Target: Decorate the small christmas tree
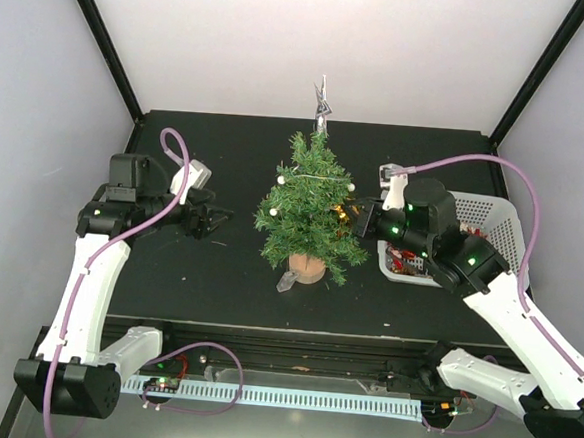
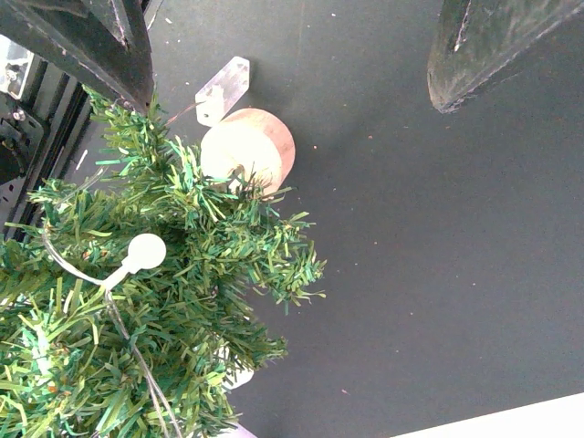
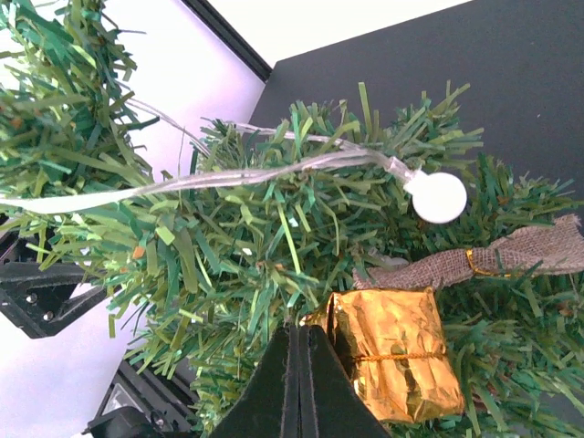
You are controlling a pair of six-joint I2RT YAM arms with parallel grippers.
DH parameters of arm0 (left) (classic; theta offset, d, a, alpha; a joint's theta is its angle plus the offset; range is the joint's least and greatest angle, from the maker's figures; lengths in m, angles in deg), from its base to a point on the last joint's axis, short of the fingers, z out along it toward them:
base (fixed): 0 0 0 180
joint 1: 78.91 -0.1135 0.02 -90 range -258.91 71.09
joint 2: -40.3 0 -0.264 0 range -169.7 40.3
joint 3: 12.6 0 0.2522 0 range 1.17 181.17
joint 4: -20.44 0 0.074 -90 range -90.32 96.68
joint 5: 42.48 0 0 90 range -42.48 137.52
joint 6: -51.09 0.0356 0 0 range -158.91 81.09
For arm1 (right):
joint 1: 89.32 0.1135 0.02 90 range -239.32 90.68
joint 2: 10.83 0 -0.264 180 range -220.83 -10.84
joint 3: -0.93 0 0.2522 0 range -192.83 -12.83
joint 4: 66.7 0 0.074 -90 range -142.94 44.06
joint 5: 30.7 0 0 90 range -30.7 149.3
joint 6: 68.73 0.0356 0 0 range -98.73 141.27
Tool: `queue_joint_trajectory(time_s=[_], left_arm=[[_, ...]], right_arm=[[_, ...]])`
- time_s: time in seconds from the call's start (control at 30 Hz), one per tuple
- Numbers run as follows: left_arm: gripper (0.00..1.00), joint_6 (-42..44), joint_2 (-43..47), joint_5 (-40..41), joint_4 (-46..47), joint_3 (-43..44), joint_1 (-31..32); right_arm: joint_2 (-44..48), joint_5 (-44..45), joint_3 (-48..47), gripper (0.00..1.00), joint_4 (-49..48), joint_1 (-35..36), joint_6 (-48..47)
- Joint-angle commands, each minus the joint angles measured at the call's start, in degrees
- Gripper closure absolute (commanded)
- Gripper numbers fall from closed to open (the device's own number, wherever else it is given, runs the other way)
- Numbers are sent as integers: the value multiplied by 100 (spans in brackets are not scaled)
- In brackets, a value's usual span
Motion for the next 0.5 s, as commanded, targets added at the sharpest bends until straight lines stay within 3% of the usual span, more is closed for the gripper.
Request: queue_joint_trajectory(time_s=[0.0, 0.47], left_arm=[[17, -33, 160, 22, 67, -20, 38], [17, -42, 261, 38, 119, -91, 32]], right_arm=[[169, -182, 97, 99, -124, 49, 127], [231, -321, 295, 99, -340, 127, 194]])
